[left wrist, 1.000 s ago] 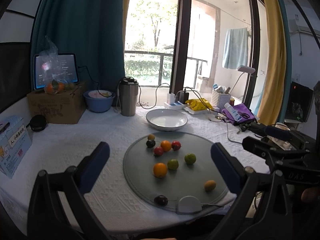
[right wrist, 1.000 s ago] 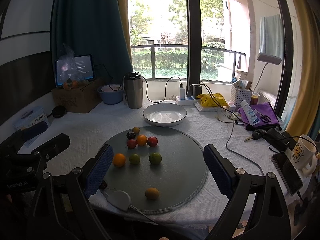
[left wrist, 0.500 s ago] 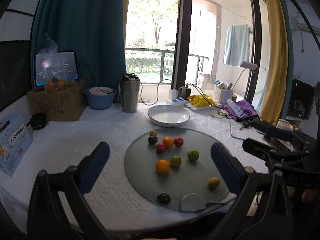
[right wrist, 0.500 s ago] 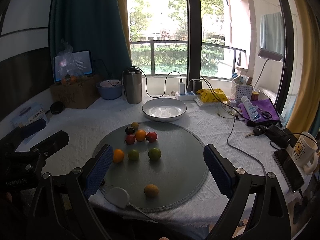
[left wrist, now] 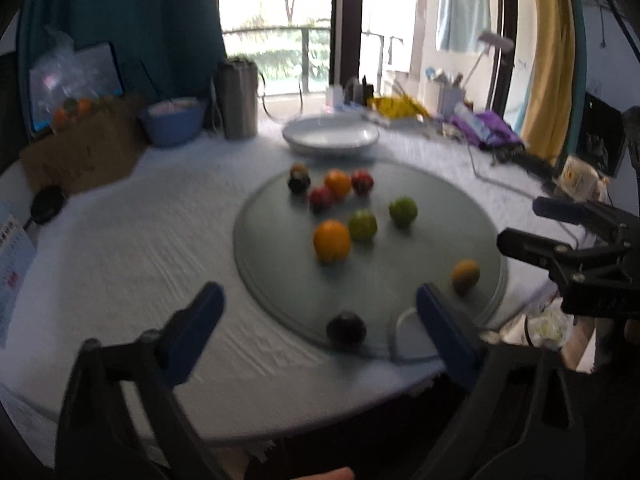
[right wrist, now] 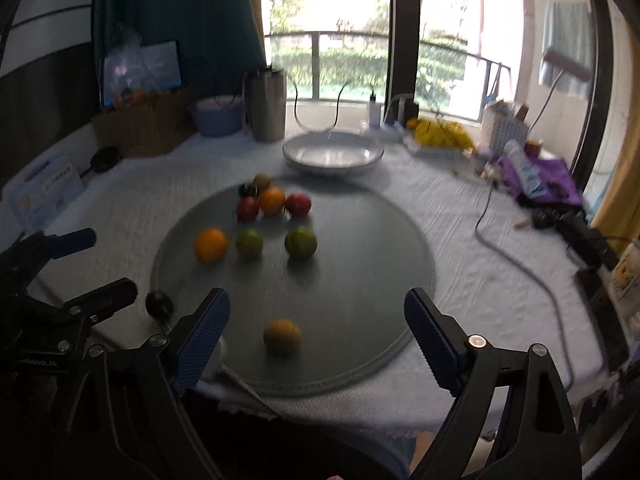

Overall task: Organize fruits
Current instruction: 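Grasp the yellow fruit with the right tool while the left tool grasps the dark plum, then carry the yellow fruit and dark plum in both tools over the white plate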

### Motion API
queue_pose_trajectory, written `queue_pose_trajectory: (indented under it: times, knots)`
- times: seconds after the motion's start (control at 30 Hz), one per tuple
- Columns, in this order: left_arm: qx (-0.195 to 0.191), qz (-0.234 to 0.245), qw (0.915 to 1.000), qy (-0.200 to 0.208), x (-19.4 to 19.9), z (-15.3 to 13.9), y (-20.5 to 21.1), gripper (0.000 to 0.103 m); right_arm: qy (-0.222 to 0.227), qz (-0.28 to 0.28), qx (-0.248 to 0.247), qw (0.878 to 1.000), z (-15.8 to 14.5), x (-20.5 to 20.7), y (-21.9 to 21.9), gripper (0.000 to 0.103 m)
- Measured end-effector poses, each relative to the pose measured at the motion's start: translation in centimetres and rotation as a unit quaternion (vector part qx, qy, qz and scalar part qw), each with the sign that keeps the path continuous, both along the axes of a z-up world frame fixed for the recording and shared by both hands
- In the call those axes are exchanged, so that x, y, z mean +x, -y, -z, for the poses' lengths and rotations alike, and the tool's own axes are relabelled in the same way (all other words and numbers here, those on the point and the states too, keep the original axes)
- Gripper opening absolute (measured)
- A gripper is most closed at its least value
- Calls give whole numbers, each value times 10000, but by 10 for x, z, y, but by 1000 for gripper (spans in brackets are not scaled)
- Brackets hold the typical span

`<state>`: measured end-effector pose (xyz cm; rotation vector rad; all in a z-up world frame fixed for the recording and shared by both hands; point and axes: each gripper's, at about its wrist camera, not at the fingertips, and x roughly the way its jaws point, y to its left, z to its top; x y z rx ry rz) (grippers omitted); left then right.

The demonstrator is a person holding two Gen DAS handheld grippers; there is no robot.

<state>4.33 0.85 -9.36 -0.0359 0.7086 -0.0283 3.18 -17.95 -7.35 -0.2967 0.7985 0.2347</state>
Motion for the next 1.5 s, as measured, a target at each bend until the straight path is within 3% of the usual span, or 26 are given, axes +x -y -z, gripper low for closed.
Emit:
queue_pose_trajectory:
  times: [0.13, 0.2, 0.33, 0.4, 0.47, 0.6, 0.67, 0.77, 0.9, 1.5]
  knots:
    - [-44, 74, 9993, -369, 8, 22, 4, 83, -327, -20, 56, 9994, 21, 6, 4, 82]
    - [-102, 122, 9985, -526, 12, 28, 5, 75, -530, -28, 99, 9985, 31, 11, 5, 78]
    - [-189, 226, 9976, -631, 15, 36, 8, 74, -788, -126, 183, 9966, 44, 16, 3, 67]
    - [-297, 293, 9972, -622, 14, 36, 7, 66, -911, -172, 236, 9954, 49, 17, 3, 63]
    - [-312, 339, 9970, -629, 14, 36, 6, 59, -1034, -204, 209, 9942, 54, 19, 0, 46]
    - [-282, 446, 9963, -674, 13, 37, 10, 42, -1035, -296, 219, 9939, 55, 20, -2, 36]
    - [-286, 480, 9963, -656, 12, 37, 11, 39, -1033, -319, 225, 9939, 56, 22, -1, 31]
    - [-292, 481, 9964, -641, 14, 36, 11, 31, -1044, -346, 220, 9937, 55, 24, -1, 30]
    - [-313, 494, 9963, -626, 14, 35, 9, 28, -995, -424, 226, 9939, 53, 26, -2, 30]
    - [-484, 356, 9969, -514, 32, 15, -5, 27, -772, -566, 341, 9948, 34, 54, -4, 30]
